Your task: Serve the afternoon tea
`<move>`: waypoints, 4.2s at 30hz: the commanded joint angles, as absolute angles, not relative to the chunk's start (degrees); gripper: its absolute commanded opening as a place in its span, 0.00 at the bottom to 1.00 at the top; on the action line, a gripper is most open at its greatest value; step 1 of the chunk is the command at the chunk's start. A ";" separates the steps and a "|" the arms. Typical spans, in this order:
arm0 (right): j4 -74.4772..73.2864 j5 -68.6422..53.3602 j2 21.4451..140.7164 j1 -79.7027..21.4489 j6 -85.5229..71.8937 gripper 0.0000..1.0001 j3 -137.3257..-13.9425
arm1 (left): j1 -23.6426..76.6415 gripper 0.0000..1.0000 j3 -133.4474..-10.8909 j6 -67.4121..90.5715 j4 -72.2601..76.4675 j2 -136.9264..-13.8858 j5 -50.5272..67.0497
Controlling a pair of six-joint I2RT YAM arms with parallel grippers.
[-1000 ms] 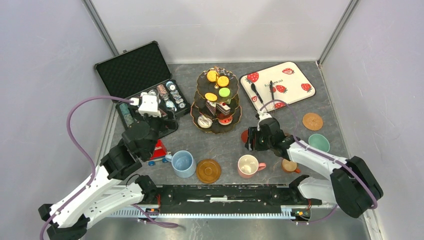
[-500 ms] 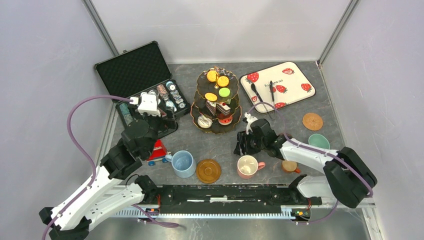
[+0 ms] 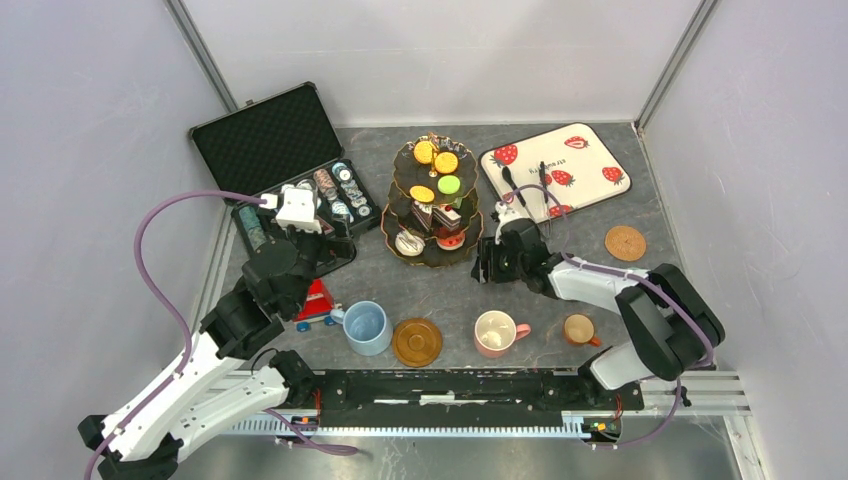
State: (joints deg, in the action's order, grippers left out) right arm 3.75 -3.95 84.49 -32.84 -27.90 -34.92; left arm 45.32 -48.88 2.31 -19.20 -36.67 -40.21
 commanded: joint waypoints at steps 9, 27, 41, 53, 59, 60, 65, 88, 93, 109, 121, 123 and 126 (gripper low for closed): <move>-2.91 -4.54 81.00 -30.10 -16.97 0.66 -42.48 | 44.74 0.99 -49.04 3.52 -18.11 -37.13 -38.85; -48.70 31.84 50.84 -30.01 -37.04 0.79 -38.24 | 44.47 0.99 -49.50 4.99 -18.54 -37.78 -35.65; -50.68 21.26 41.17 -30.06 -48.78 0.68 -25.78 | 44.21 0.99 -49.51 5.37 -18.54 -38.06 -35.28; -43.69 22.81 48.92 -30.06 -51.41 0.24 -27.41 | 43.86 0.99 -49.41 5.36 -18.63 -37.90 -35.97; -45.53 24.86 55.21 -30.06 -57.22 0.00 -35.34 | 43.68 0.99 -49.48 5.36 -18.72 -37.96 -35.77; -46.67 24.12 56.52 -30.06 -57.79 0.00 -37.35 | 43.68 0.99 -49.42 5.36 -18.72 -37.86 -35.77; -43.80 20.15 61.63 -30.06 -58.44 0.00 -43.51 | 43.60 0.99 -49.57 5.43 -18.81 -37.50 -35.58; -41.05 22.13 94.90 -30.85 -57.89 0.08 -65.29 | 43.50 0.99 -49.32 5.54 -18.98 -35.80 -36.12; -40.00 22.42 96.64 -30.85 -56.72 0.15 -65.80 | 43.51 0.99 -49.31 5.45 -19.07 -35.96 -36.20; -38.31 22.50 97.04 -30.32 -54.29 0.46 -65.96 | 43.42 0.99 -49.22 5.36 -18.98 -36.34 -36.34; -27.71 17.51 78.25 -30.56 -22.38 0.78 -58.98 | 43.42 0.99 -49.22 5.45 -18.94 -36.92 -36.14; -22.53 13.28 71.91 -31.14 -14.95 0.85 -52.50 | 43.42 0.99 -49.14 5.45 -18.90 -36.93 -36.29; -15.61 2.97 63.64 -32.02 -8.67 0.90 -44.46 | 43.33 0.99 -49.04 5.41 -18.72 -37.09 -36.37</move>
